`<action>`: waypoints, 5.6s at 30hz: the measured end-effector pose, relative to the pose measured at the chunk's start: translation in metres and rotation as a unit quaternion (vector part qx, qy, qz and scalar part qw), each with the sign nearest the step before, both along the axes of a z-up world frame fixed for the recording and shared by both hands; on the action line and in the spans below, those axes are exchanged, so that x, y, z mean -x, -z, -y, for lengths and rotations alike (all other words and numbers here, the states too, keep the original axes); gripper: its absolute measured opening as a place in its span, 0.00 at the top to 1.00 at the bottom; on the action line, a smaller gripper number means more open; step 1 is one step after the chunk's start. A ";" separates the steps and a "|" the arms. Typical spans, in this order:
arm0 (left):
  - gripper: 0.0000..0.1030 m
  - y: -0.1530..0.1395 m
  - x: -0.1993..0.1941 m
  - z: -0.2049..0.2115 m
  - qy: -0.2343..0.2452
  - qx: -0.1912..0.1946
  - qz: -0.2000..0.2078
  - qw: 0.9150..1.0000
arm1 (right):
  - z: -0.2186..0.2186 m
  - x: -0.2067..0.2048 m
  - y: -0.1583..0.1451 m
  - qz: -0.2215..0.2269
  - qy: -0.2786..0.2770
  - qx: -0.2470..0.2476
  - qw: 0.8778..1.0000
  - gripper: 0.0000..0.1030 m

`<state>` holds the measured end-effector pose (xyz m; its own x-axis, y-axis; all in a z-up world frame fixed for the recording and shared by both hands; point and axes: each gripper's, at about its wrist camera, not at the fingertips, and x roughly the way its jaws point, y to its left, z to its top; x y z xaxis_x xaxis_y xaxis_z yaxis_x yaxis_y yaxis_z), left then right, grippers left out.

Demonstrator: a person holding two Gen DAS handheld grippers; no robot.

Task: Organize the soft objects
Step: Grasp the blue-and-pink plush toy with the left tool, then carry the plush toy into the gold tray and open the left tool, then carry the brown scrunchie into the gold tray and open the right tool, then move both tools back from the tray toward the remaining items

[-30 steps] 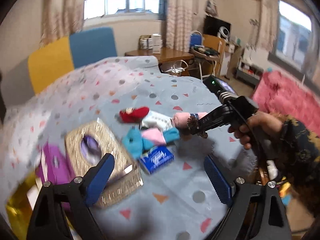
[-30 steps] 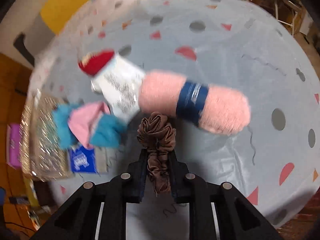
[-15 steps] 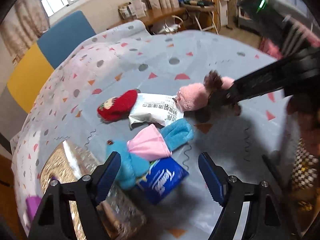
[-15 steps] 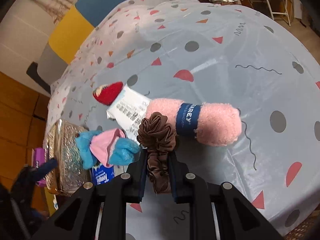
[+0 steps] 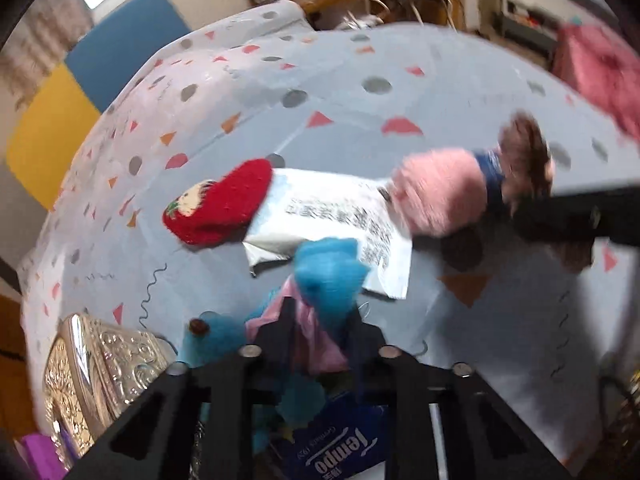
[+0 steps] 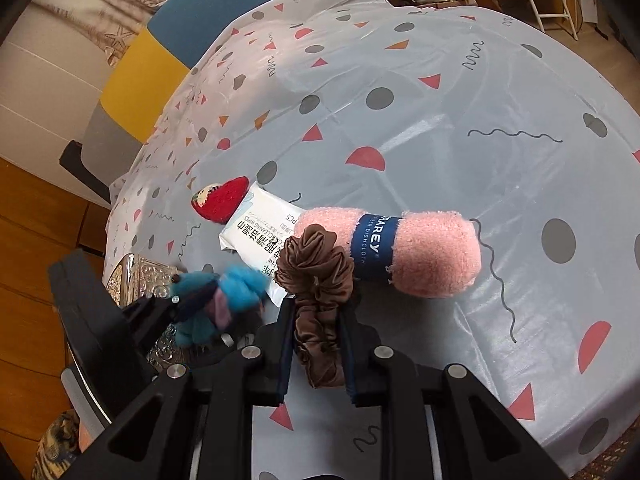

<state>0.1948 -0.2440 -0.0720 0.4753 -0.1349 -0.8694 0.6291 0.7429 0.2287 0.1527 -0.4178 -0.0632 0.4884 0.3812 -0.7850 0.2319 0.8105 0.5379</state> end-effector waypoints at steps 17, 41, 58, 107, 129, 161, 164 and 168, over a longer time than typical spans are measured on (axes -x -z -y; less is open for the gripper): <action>0.92 -0.123 -0.025 -0.090 -0.109 0.251 0.008 0.962 | -0.014 -0.006 0.004 -0.022 -0.030 0.026 0.999 0.80; 0.92 -0.230 0.035 -0.349 -0.281 0.327 0.175 0.885 | -0.030 -0.010 0.011 -0.060 -0.051 0.080 0.994 0.80; 0.92 -0.088 0.104 -0.481 -0.450 0.261 0.105 0.848 | -0.048 -0.014 0.019 -0.100 -0.063 0.137 0.984 0.80; 0.04 -0.062 0.192 -0.443 -0.459 0.219 0.131 0.851 | -0.214 0.010 -0.132 0.167 -0.191 0.140 0.957 0.82; 0.00 -0.058 0.219 -0.491 -0.531 0.190 0.155 0.811 | -0.494 0.026 -0.066 0.132 -0.432 0.080 0.888 0.68; 0.00 -0.070 0.221 -0.439 -0.452 0.171 0.176 0.858 | -0.371 0.086 -0.079 0.211 -0.305 0.132 0.919 0.35; 0.00 -0.070 0.218 -0.429 -0.436 0.170 0.172 0.867 | -0.340 0.088 -0.077 0.203 -0.277 0.136 0.929 0.35; 0.00 -0.071 0.216 -0.412 -0.409 0.167 0.169 0.881 | -0.292 0.090 -0.073 0.189 -0.235 0.147 0.942 0.35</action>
<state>-0.0211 0.1681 -0.0011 0.7568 0.1517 -0.6358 -0.2108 0.9774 -0.0177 0.0631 -0.1255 0.0096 0.5858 0.4177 -0.6945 -0.3519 0.9030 0.2464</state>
